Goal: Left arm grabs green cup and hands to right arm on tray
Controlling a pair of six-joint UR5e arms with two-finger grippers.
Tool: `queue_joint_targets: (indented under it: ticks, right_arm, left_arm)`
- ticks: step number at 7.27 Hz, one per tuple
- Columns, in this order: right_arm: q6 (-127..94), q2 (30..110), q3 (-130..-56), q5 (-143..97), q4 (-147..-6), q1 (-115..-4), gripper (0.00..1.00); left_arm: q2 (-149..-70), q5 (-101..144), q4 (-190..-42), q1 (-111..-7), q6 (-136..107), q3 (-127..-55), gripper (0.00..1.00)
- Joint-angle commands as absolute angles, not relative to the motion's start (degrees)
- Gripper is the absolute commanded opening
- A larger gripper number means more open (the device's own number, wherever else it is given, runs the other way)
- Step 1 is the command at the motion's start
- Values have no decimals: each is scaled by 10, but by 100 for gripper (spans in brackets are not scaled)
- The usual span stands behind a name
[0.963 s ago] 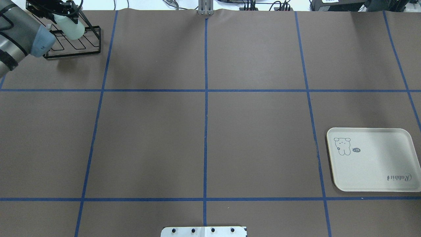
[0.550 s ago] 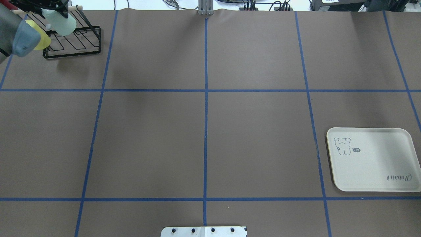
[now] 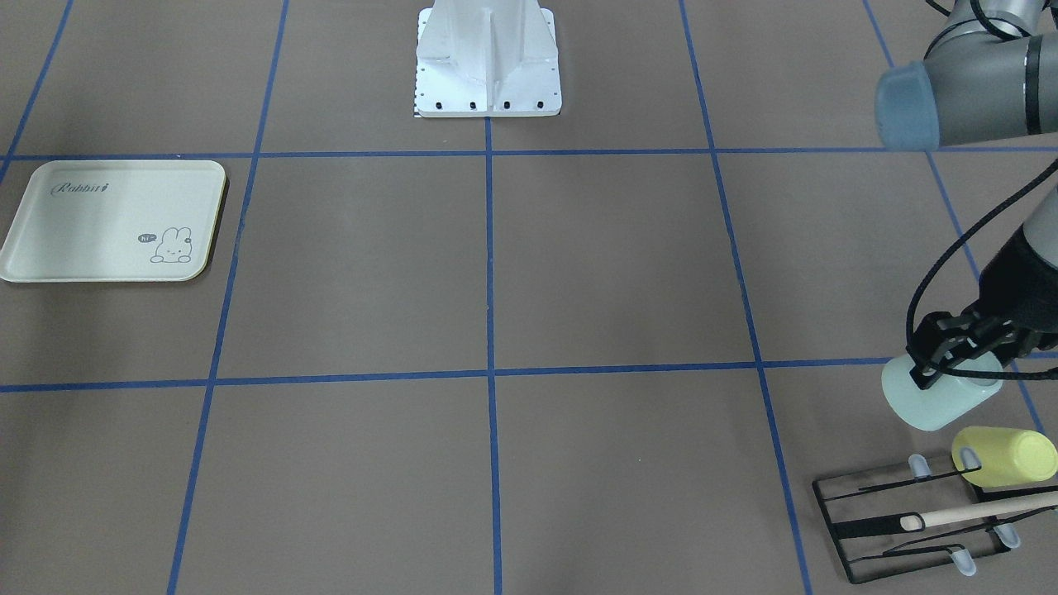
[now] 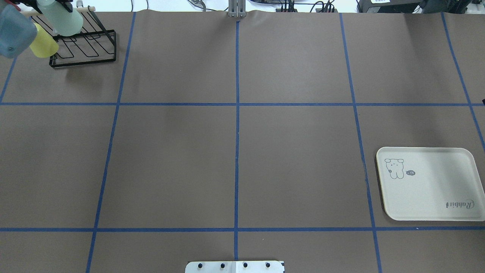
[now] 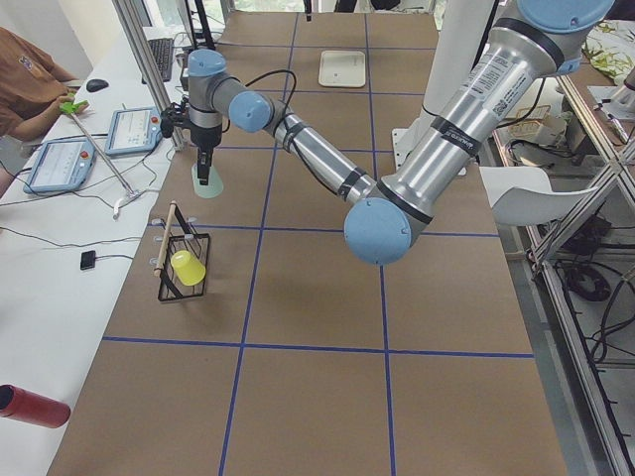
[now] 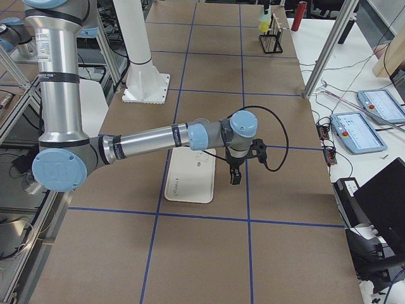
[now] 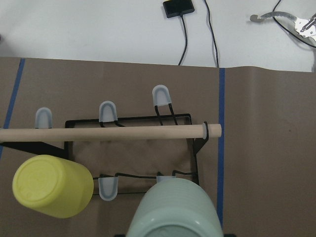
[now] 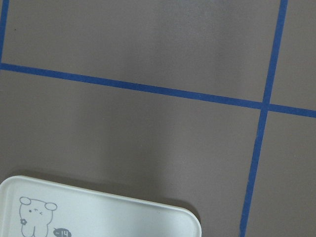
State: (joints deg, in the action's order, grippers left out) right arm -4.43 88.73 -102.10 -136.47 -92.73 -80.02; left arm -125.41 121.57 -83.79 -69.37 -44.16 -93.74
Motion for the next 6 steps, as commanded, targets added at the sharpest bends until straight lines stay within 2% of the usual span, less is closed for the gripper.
queue_joint_targets:
  ticks: [1, 4, 6]
  right_arm:
    - [-84, 882, -1020, -1366, -860, -792, 100]
    - [-376, 869, -1018, -1362, -613, -706, 100]
    - [-634, 838, -1020, -1363, -447, -624, 100]
  left_arm:
    - [-1258, 1306, -830, -663, -557, -995, 0]
    - [-1268, 1397, -875, -566, -836, -1084, 0]
    - [-1267, 1391, -1084, -507, -1029, -1078, 0]
